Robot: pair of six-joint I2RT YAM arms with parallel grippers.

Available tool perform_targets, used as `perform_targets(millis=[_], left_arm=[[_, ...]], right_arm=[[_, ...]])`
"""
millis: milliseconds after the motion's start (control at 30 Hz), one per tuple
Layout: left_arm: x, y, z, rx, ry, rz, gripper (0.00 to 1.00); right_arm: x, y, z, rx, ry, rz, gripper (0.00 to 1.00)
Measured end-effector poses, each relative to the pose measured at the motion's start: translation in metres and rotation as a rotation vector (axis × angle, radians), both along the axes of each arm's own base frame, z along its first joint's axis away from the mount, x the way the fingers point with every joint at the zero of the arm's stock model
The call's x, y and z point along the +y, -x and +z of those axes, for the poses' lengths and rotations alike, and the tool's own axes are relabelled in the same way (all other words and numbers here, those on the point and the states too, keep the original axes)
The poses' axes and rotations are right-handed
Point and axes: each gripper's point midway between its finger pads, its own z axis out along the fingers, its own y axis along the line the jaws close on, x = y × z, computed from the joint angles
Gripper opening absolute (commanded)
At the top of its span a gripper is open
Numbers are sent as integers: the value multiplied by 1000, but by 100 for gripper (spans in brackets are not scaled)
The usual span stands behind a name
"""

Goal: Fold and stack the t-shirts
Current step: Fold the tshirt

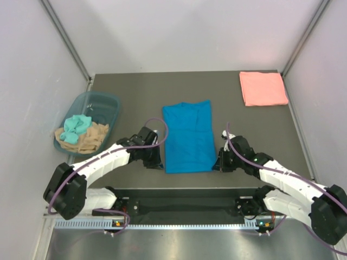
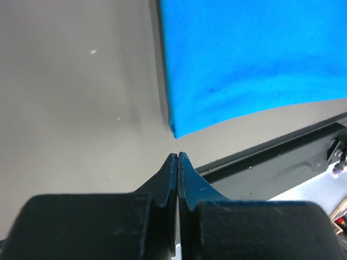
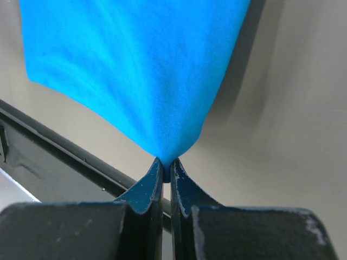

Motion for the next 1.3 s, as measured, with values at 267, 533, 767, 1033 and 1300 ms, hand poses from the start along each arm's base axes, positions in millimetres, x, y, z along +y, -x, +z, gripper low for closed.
perform_targets(millis=[267,533,767,1033,1300], left_arm=[[-5,5,-7,-1,33,-5,41],[-10,11,-26,28,68,3,41],[-13,14,-36,55,81,17,38],[-18,6,-35,44,98,55,38],[-18,3,-39,40,98,81,8]], right_arm=[[-2,2,-6,28,25,-1,0],[-2,3,-6,27,26,1,0],[-2,3,-6,26,26,1,0],[-3,5,-8,25,25,1,0],[-4,6,-8,25,21,-2,0]])
